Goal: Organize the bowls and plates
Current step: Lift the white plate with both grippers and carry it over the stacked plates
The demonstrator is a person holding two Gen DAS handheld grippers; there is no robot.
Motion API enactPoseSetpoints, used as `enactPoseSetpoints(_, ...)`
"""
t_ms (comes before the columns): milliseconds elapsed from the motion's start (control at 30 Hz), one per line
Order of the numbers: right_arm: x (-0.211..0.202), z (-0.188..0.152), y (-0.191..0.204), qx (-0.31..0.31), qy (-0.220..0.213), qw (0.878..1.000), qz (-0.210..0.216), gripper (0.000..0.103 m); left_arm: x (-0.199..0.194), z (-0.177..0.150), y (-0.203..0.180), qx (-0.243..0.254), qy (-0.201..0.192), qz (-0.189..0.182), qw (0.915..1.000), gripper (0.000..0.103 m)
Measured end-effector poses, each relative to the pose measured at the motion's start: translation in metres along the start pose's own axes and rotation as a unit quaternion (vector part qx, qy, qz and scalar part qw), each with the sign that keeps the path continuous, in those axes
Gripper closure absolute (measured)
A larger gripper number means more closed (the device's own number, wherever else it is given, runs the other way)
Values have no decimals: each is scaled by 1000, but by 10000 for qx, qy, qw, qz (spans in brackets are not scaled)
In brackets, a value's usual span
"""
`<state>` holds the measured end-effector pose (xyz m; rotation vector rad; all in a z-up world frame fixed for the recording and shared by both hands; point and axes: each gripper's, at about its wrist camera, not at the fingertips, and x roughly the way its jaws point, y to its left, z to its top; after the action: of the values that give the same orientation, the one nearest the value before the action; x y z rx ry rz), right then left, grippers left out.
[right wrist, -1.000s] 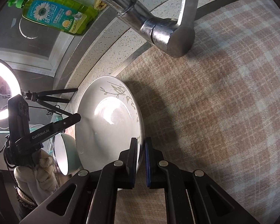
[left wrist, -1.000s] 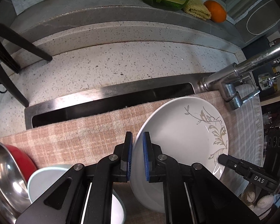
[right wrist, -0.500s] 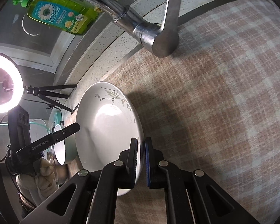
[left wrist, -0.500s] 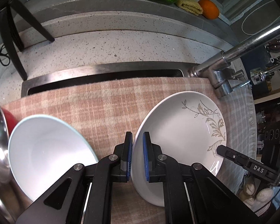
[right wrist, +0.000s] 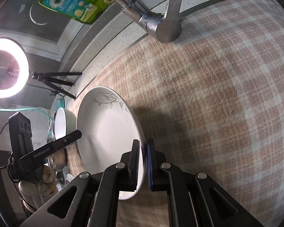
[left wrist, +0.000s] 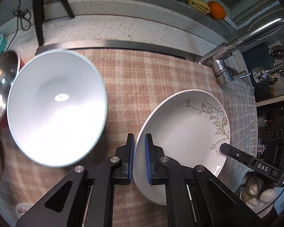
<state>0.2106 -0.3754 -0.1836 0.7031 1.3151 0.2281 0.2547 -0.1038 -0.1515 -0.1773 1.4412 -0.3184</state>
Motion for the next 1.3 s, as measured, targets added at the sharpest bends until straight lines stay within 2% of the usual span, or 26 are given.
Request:
enactPoseSetpoints(367, 2, -5, 3, -296, 115, 9995, -50, 96, -1, -32, 10, -405, -48, -7, 9992, 94)
enactPoseSetpoints(600, 8, -3, 1, -314, 203, 9993, -9, 97, -2, -39, 4, -324, -217, 102, 9992, 94)
enactPoseSetpoints(800, 9, -1, 0, -352, 232, 9991, 22, 97, 10, -47, 10, -447, 11, -28, 9990, 94)
enactPoseSetpoints(933, 10, -1, -2, -321, 264, 9991, 35, 97, 7, -48, 11, -518, -66, -37, 9986, 96)
enactPoseSetpoints(1067, 13, -2, 2, -413, 289, 9987, 5, 97, 0, -46, 7, -393, -141, 143, 9990, 96)
enactPoseSetpoints(1300, 14, -3, 9, -506, 269, 9984, 5, 97, -9, -44, 7, -328, -227, 186, 9990, 96)
